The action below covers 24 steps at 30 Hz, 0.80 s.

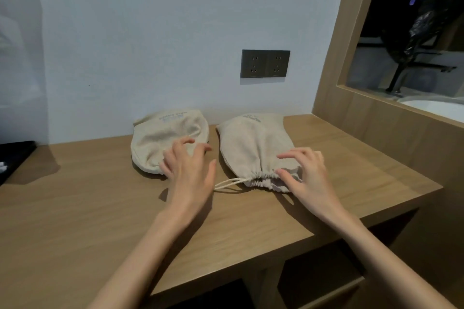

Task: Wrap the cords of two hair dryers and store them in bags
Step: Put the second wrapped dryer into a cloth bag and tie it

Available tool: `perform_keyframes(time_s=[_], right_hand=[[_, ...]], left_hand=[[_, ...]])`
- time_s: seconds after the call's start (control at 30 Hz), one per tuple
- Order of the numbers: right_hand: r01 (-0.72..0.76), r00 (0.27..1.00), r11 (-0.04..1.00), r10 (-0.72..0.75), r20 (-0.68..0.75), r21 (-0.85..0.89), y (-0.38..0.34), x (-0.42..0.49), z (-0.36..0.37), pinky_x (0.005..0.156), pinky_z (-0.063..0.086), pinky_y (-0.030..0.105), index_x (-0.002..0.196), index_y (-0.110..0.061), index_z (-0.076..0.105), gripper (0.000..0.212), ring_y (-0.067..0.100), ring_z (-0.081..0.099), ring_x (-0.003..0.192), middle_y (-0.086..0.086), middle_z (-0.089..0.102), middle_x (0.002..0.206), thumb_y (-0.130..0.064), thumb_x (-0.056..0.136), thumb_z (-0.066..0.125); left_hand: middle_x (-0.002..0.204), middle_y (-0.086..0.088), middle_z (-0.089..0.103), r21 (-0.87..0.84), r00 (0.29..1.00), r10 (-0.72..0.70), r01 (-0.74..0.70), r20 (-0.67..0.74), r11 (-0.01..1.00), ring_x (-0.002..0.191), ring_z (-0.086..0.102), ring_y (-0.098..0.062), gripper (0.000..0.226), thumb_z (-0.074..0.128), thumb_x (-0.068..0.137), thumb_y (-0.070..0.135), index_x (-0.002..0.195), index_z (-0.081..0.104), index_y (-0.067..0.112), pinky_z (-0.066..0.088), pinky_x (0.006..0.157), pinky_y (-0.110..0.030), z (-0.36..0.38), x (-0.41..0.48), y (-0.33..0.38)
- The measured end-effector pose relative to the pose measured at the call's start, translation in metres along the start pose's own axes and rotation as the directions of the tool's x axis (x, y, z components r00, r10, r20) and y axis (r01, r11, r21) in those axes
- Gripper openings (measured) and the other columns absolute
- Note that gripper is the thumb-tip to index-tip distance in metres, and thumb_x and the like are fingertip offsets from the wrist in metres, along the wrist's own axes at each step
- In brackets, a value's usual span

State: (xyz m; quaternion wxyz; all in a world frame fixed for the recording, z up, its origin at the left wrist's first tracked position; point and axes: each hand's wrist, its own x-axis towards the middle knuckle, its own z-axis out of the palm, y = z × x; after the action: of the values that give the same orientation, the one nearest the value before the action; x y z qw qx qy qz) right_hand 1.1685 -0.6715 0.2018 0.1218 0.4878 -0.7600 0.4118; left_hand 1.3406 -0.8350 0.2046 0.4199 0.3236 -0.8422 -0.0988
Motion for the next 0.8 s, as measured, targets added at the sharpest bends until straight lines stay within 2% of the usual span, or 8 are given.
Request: perform_keyframes(time_s=[0.07, 0.2, 0.27, 0.37, 0.53, 0.6, 0.7, 0.8], right_hand=[[-0.061, 0.998, 0.998, 0.062, 0.017, -0.022, 0.010, -0.005, -0.009, 0.082, 0.033, 0.007, 0.105, -0.026, 0.057, 0.030, 0.008, 0.037, 0.103, -0.008, 0.047, 0.107, -0.035, 0.081, 0.071], [-0.136, 0.981, 0.989, 0.143, 0.131, -0.062, 0.027, -0.017, -0.025, 0.075, 0.037, 0.017, 0.102, -0.022, 0.046, 0.038, 0.006, 0.039, 0.093, -0.011, 0.044, 0.100, -0.037, 0.079, 0.073], [-0.176, 0.966, 0.984, 0.179, 0.186, -0.036, 0.031, -0.023, -0.030, 0.070, 0.037, 0.016, 0.099, -0.022, 0.045, 0.033, 0.003, 0.041, 0.091, -0.011, 0.046, 0.099, -0.033, 0.082, 0.072], [-0.219, 0.952, 0.975, 0.209, 0.226, 0.021, 0.039, -0.028, -0.031, 0.071, 0.042, 0.019, 0.093, -0.029, 0.046, 0.022, 0.004, 0.050, 0.090, -0.005, 0.052, 0.099, -0.031, 0.086, 0.067], [-0.227, 0.953, 0.966, 0.194, 0.234, 0.124, 0.048, -0.032, -0.033, 0.078, 0.054, 0.036, 0.095, -0.031, 0.050, 0.016, 0.009, 0.062, 0.089, -0.005, 0.063, 0.094, -0.027, 0.088, 0.064], [-0.228, 0.955, 0.965, 0.197, 0.222, 0.128, 0.048, -0.032, -0.035, 0.076, 0.055, 0.032, 0.097, -0.031, 0.052, 0.016, 0.006, 0.061, 0.086, -0.006, 0.062, 0.092, -0.022, 0.089, 0.063], [-0.115, 0.984, 0.993, 0.112, 0.138, 0.012, 0.047, -0.031, -0.039, 0.071, 0.048, 0.018, 0.090, -0.031, 0.060, 0.015, 0.003, 0.057, 0.084, -0.013, 0.060, 0.084, -0.017, 0.087, 0.062], [-0.014, 0.996, 0.996, 0.021, 0.089, -0.085, 0.044, -0.031, -0.041, 0.065, 0.047, 0.018, 0.085, -0.025, 0.064, 0.013, 0.006, 0.057, 0.079, -0.013, 0.058, 0.078, -0.012, 0.085, 0.064]], left_hand=[[0.133, -0.005, 0.030, -0.068, 0.977, 0.170, -0.162, 0.129, 0.984, 0.120, 0.017, -0.015, 0.034, 0.066, 0.082, 0.031, 0.114, 0.057, 0.029, 0.013, 0.091, -0.029, 0.002, 0.002, 0.021], [0.145, 0.003, 0.015, -0.117, 0.810, 0.459, -0.449, 0.364, 0.886, 0.133, 0.004, -0.017, 0.053, 0.063, 0.082, 0.037, 0.131, 0.042, 0.037, 0.008, 0.102, -0.034, 0.019, 0.004, 0.062], [0.148, 0.004, 0.012, -0.120, 0.751, 0.483, -0.485, 0.451, 0.866, 0.135, 0.000, -0.018, 0.055, 0.061, 0.085, 0.036, 0.134, 0.038, 0.035, 0.004, 0.107, -0.039, 0.032, 0.006, 0.078], [0.148, 0.003, 0.017, -0.132, 0.724, 0.473, -0.476, 0.503, 0.870, 0.135, 0.005, -0.019, 0.052, 0.061, 0.087, 0.037, 0.134, 0.041, 0.032, 0.007, 0.107, -0.038, 0.049, 0.008, 0.093], [0.146, 0.004, 0.025, -0.156, 0.670, 0.528, -0.534, 0.522, 0.831, 0.137, 0.010, -0.019, 0.039, 0.057, 0.090, 0.032, 0.127, 0.048, 0.033, 0.010, 0.107, -0.039, 0.071, 0.005, 0.096], [0.144, 0.006, 0.030, -0.160, 0.667, 0.537, -0.541, 0.517, 0.826, 0.137, 0.014, -0.018, 0.034, 0.054, 0.091, 0.032, 0.124, 0.050, 0.034, 0.011, 0.105, -0.038, 0.076, 0.004, 0.094], [0.140, 0.008, 0.037, -0.142, 0.671, 0.558, -0.570, 0.487, 0.809, 0.136, 0.019, -0.014, 0.032, 0.049, 0.091, 0.038, 0.121, 0.054, 0.031, 0.009, 0.103, -0.036, 0.081, 0.000, 0.090], [0.134, 0.009, 0.045, -0.118, 0.686, 0.565, -0.583, 0.459, 0.804, 0.132, 0.027, -0.012, 0.034, 0.042, 0.091, 0.047, 0.114, 0.059, 0.030, 0.011, 0.103, -0.037, 0.082, -0.002, 0.088]])
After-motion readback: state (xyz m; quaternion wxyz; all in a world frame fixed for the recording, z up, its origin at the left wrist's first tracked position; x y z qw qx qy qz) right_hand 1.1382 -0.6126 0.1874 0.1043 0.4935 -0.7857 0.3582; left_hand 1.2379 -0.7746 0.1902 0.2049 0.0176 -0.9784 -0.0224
